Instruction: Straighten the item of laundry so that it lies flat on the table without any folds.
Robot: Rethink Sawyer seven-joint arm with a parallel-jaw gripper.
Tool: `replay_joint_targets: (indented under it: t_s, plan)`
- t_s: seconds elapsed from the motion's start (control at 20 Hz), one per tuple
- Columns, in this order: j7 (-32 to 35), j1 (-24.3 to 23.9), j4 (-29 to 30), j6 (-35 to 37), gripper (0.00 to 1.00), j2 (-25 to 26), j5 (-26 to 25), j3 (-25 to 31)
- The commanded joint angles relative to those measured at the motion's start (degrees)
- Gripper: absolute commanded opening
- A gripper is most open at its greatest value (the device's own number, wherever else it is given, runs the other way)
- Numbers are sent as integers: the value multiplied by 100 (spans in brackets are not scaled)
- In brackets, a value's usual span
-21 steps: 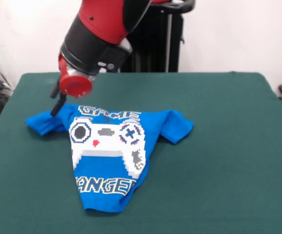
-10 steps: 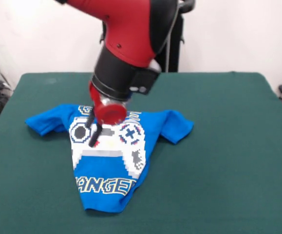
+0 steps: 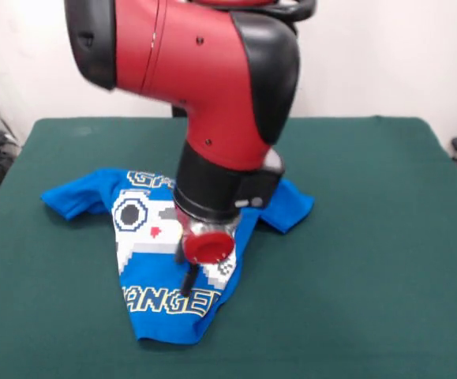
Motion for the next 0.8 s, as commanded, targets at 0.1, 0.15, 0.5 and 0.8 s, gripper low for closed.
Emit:
replay_joint_targets:
  t_s: [0.1,0.15,0.5,0.8]
  plan:
    - [-1492,75,-85,1402,100,412,569,1090]
    - [-1387,110,9,1479,100,354,645,1114]
    - [-1059,199,720,1578,100,-63,1068,1288]
    - [-983,243,920,1343,100,-93,987,1217]
